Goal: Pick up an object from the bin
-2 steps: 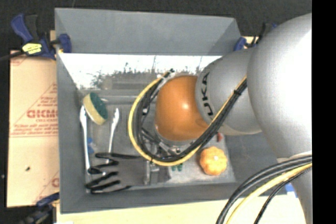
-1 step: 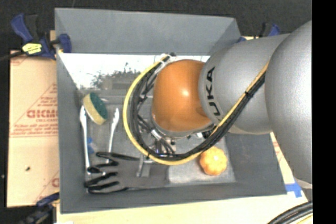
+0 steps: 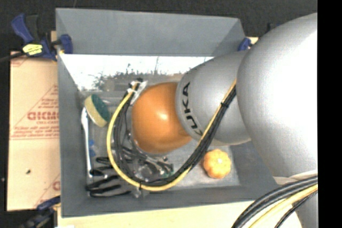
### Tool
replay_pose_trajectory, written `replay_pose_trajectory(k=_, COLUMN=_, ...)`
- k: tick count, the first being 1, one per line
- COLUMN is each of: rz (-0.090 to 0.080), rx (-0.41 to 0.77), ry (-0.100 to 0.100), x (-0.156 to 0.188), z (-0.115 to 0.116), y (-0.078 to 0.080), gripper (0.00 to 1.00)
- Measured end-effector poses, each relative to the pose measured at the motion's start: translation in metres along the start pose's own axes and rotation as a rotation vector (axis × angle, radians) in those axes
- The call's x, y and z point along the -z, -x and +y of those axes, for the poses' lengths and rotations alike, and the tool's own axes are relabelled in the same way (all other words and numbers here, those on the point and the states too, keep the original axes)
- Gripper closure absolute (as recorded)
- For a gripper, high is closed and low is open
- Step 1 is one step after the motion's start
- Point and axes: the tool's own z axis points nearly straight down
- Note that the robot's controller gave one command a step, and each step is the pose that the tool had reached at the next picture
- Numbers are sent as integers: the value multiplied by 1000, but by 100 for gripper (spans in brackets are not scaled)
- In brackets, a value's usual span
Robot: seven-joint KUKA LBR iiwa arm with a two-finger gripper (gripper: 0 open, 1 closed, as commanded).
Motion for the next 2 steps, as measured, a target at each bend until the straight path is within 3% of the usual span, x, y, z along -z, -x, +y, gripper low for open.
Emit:
replay_pose_trajectory(k=1, rz=-19, rx=-578, ry=1, x=-22, z=-21, y=-15, gripper=0)
replay_pose_trajectory(k=2, rz=-14, rx=147, ry=0, x=-26, z=-30, y=19, gripper=100)
